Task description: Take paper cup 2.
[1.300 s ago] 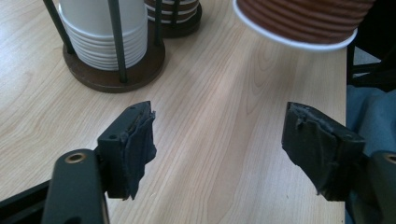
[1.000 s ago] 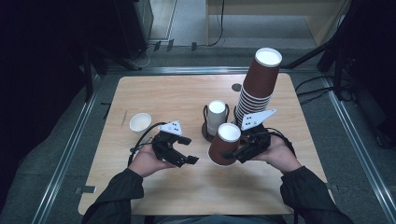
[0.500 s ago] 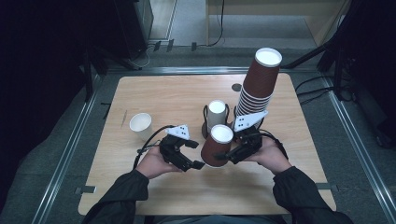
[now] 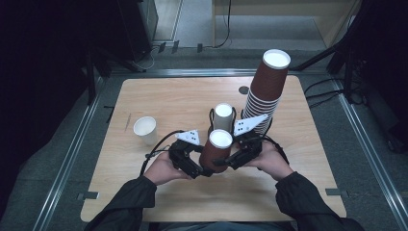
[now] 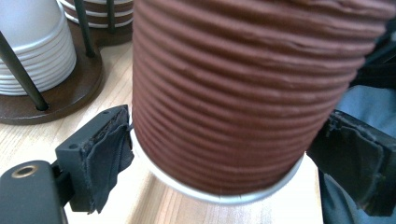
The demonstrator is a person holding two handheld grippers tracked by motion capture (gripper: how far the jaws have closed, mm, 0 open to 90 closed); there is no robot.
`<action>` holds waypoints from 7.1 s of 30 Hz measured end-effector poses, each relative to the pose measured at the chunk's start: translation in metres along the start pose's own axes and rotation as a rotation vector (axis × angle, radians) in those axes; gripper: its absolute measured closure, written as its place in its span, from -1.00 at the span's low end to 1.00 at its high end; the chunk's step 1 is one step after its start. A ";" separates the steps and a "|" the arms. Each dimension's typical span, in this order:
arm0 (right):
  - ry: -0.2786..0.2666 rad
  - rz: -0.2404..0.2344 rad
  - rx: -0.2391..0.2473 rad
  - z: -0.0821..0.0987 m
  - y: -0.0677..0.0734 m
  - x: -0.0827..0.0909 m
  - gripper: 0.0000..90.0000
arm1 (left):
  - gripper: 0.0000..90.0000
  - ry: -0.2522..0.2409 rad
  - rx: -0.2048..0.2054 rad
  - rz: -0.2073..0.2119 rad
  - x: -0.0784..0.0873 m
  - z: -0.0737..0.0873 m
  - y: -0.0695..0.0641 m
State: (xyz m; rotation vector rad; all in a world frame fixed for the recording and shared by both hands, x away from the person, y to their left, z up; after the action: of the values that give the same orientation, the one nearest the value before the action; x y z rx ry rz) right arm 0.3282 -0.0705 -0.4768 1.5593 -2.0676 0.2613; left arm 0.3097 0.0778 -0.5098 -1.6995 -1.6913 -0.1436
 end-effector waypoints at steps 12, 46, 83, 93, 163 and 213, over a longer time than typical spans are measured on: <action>-0.029 0.006 -0.024 -0.003 0.001 -0.005 -0.61 | -0.88 -0.019 -0.007 -0.025 0.000 -0.001 0.001; 0.042 0.090 0.002 0.003 0.003 0.013 -0.69 | -0.70 0.076 -0.043 -0.034 0.017 0.000 -0.003; 0.229 0.021 0.129 0.026 0.006 -0.006 -0.51 | -0.79 0.386 -0.061 -0.035 -0.009 0.019 0.004; 0.170 0.036 0.085 0.019 0.001 0.006 -0.51 | -1.00 0.253 -0.058 -0.040 0.003 0.010 0.004; 0.139 0.073 0.171 0.022 0.008 0.011 -0.66 | -0.80 0.278 -0.026 -0.076 0.017 0.009 0.002; 0.113 0.108 0.179 0.021 0.002 0.012 -0.54 | -0.97 0.113 -0.033 -0.085 0.030 0.001 -0.002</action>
State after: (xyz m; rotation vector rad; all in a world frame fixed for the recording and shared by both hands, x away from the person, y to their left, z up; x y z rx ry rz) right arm 0.3180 -0.0893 -0.4880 1.4985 -2.0898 0.5748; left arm 0.3119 0.1031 -0.4932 -1.6126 -1.6854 -0.3029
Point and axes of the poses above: each handheld gripper's, and its own axes: x roughly backward along the jaws, z roughly out of its underside, y roughly to its left, the point moved 5 cm from there along -x, roughly forward along the jaws, and after that the axes turned 12 degrees about z, right-handed, at the moved point
